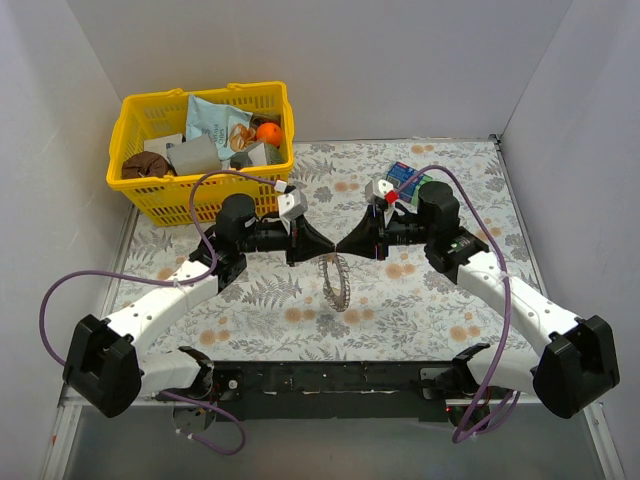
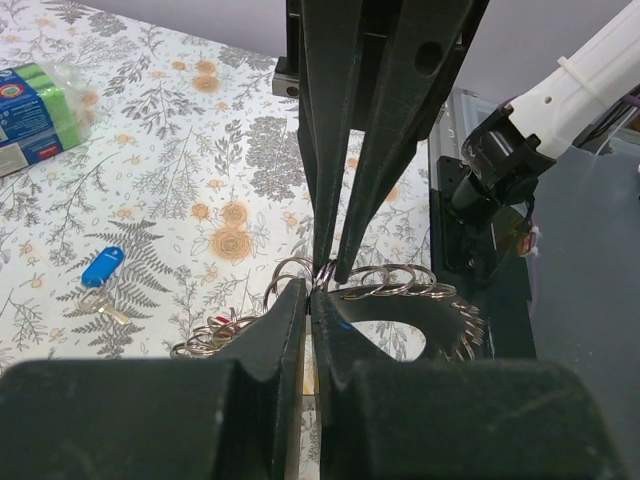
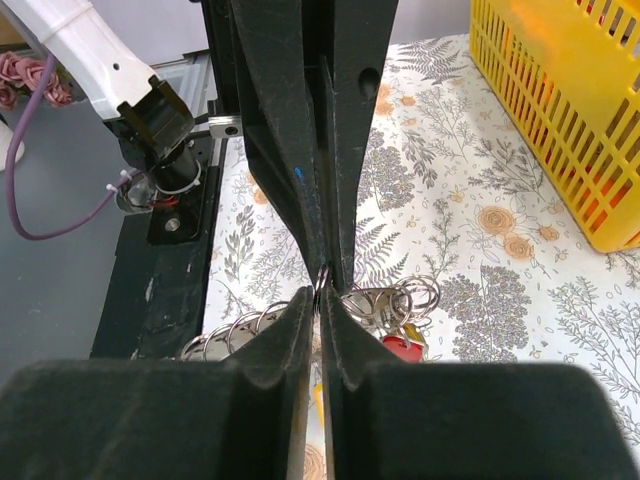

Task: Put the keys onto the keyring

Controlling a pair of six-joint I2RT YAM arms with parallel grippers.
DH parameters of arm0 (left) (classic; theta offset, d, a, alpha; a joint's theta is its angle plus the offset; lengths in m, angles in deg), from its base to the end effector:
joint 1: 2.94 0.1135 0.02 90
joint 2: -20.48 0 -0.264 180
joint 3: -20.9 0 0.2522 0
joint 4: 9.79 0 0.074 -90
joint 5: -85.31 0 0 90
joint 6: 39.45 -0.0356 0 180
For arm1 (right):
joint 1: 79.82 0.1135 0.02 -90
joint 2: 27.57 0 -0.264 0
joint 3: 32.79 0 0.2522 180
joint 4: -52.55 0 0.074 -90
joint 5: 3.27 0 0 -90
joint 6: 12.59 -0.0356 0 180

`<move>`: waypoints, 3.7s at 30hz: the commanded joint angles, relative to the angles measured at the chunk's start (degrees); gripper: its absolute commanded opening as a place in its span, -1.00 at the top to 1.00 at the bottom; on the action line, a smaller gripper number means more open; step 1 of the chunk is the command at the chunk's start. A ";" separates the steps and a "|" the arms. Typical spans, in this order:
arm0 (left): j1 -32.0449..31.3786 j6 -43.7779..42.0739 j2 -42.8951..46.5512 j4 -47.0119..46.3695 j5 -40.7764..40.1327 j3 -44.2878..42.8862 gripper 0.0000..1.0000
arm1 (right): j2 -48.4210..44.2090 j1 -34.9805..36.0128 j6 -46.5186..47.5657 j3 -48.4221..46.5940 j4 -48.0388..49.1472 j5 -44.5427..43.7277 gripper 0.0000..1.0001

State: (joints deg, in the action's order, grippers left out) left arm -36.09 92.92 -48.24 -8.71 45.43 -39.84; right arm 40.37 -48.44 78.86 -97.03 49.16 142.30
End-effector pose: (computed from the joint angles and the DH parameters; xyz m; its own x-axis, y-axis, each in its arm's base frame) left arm 0.2108 -0.1703 0.3092 -0.7613 -0.0189 -0.6482 0.6389 0.1485 -0.7548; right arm 0.2117 0.1635 0.3303 -0.0802 -0.0657 -0.9946 -0.9955 0.0548 0.0767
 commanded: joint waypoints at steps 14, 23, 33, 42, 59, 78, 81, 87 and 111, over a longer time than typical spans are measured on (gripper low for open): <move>-1.22 -16.08 -2.55 28.15 -6.53 -15.77 1.00 | 1.05 -2.55 3.64 -9.28 -13.18 -9.08 -0.49; -3.50 -19.25 -5.01 35.10 -11.01 -20.96 1.00 | 2.19 -2.46 4.09 -9.73 -13.62 -3.28 -0.08; -4.56 -19.78 -6.07 36.24 -12.16 -22.80 1.00 | 4.74 -1.58 2.24 -9.37 -12.92 -0.37 0.18; -5.44 -19.61 -6.59 36.24 -12.16 -23.42 1.00 | 5.18 -1.23 1.01 -9.02 -11.60 -0.29 0.30; -5.79 -19.25 -6.07 36.24 -12.51 -24.04 1.00 | 7.82 -0.17 3.20 -9.99 -15.47 0.68 0.97; -4.83 -11.79 2.63 26.06 -19.90 -15.78 -0.24 | 4.39 -0.79 0.39 -7.44 -4.32 3.40 0.97; -3.25 -10.82 3.07 25.87 -17.36 -15.16 -0.23 | 3.78 -1.14 -0.05 -6.21 -2.29 5.33 0.97; 4.83 -6.61 5.36 21.32 -4.02 -11.66 -0.17 | 1.24 -1.84 2.24 -2.70 4.02 10.51 0.97; 3.00 2.28 3.17 -3.13 14.13 -4.34 0.25 | 2.55 -3.78 -39.51 10.40 67.94 14.57 0.97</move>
State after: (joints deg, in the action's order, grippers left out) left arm -30.69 95.50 -43.57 -10.64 59.40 -41.75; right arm 42.68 -51.74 46.60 -86.78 104.17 157.47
